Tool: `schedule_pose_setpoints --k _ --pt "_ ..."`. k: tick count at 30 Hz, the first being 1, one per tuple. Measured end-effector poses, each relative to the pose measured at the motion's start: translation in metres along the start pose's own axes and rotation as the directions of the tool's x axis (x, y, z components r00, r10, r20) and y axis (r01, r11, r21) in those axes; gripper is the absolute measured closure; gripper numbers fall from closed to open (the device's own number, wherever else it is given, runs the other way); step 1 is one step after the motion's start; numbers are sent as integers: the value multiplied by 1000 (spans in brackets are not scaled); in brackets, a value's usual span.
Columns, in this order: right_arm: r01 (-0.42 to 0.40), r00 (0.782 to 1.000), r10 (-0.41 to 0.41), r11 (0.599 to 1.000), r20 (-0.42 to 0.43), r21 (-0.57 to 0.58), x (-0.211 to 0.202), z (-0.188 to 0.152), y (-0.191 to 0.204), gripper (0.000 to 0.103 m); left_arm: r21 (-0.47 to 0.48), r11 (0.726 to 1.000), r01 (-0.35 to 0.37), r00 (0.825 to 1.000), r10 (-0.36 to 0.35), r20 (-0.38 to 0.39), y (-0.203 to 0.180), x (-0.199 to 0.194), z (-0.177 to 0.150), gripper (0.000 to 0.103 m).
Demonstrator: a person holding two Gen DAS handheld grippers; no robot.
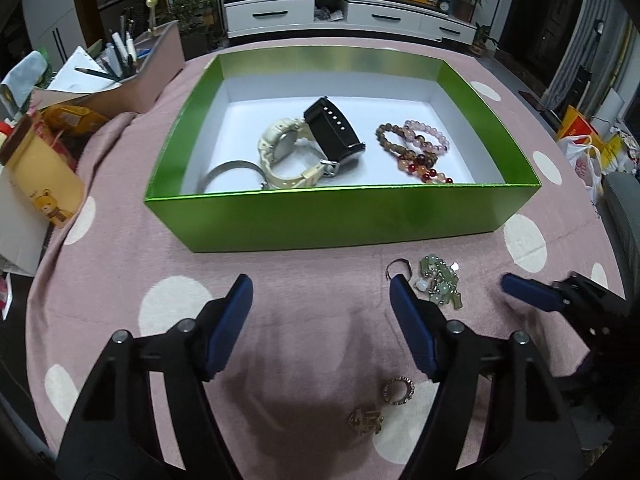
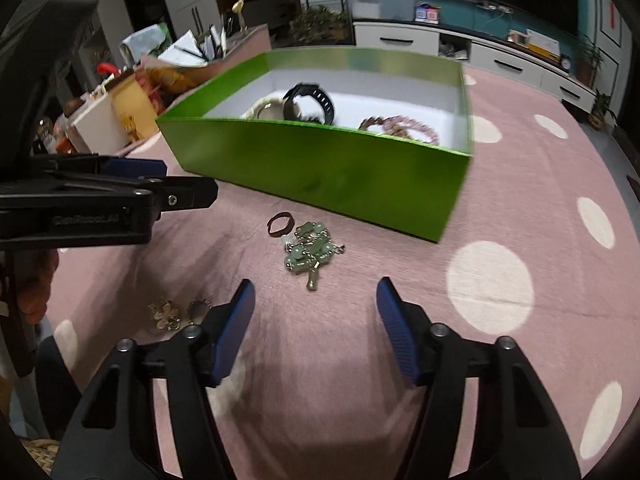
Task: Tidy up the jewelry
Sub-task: 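Move both tools back out of the box toward the jade pendant and rings, then grasp the small dark ring with the left tool while the right tool grasps the jade pendant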
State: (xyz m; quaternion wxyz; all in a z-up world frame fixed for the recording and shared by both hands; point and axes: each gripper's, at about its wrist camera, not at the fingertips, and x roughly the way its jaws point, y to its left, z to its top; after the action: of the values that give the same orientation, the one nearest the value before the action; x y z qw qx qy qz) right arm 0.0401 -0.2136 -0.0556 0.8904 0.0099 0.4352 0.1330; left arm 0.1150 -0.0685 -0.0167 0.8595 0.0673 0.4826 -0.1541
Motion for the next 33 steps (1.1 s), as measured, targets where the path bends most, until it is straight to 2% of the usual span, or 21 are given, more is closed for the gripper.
schedule_pose_setpoints --k 6,8,10,13,19,25,27,30,33 --pt "8 1000 -9 999 -13 -53 20 9 7 62 16 999 31 999 -31 -13 0 11 0 38" --pt "27 1000 -27 997 -7 -72 24 12 9 71 24 999 38 999 -38 -18 -1 14 0 40" --pt "31 1000 -31 996 -2 -78 25 13 9 74 37 998 46 999 -45 -24 -4 18 0 40" --pt "52 999 -51 996 6 -79 24 11 7 75 61 996 59 998 -57 -31 -12 22 1 43" --pt "60 998 -61 998 20 17 11 1 -17 75 131 988 84 996 -79 -46 -33 33 0 47" --pt "72 996 -76 993 42 95 -5 -7 -41 76 172 980 100 993 -88 -80 -49 50 2 63" --pt "73 996 -78 992 49 107 -8 -8 -44 76 188 978 94 994 -82 -68 -53 51 2 66" --pt "68 995 -76 990 63 123 -12 -9 -48 76 196 976 95 995 -85 -60 -56 52 3 79" --pt "63 995 -72 990 70 128 -14 -9 -49 76 209 973 98 995 -89 -50 -58 51 0 84"
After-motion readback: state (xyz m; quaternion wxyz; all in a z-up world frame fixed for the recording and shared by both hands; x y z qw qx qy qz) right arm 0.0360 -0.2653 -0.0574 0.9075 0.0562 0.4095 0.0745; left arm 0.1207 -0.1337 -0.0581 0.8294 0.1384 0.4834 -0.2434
